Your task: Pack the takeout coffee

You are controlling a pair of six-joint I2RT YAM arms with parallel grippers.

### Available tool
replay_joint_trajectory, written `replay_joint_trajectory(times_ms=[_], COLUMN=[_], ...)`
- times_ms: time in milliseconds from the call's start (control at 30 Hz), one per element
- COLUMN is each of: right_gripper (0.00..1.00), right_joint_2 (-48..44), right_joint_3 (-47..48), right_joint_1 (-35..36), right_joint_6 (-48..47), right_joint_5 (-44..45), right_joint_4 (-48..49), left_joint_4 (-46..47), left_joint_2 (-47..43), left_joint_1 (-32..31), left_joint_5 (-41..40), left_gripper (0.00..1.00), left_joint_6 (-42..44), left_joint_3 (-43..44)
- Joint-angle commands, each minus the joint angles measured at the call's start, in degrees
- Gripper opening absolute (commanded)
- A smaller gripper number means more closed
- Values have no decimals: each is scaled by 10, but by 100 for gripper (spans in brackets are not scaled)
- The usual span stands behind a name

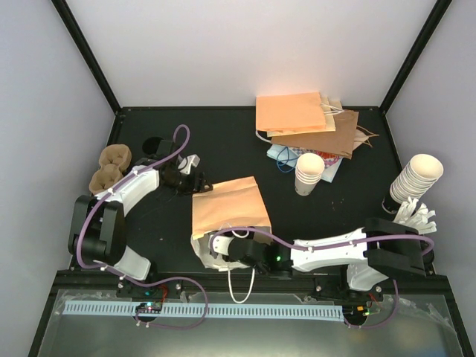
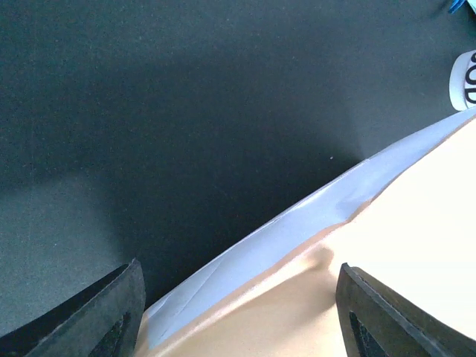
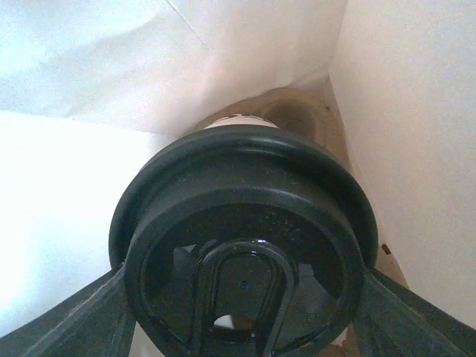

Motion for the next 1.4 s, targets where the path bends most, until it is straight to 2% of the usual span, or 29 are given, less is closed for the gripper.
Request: replay_joint_trajectory(times_ms=[0, 300, 867, 1367], right_gripper=[76, 76, 76, 76], right_joint_2=[2, -30, 31, 40], right_joint_3=[19, 24, 57, 84], right_joint_1=[-9, -9, -35, -66], right_joint_6=[-2, -1, -19, 27], right_joint_5=[31, 41, 28, -63], right_joint_4=[-1, -41, -32, -84], left_joint_4=[2, 0, -9, -1], left_joint_2=[4, 19, 19, 7], left_joint_1=[1, 1, 1, 0], left_joint_5=[12, 11, 25, 55], left_gripper=[73, 70, 60, 50], left_joint_6=[1, 12, 21, 32], left_joint_3=[-2, 13, 6, -12])
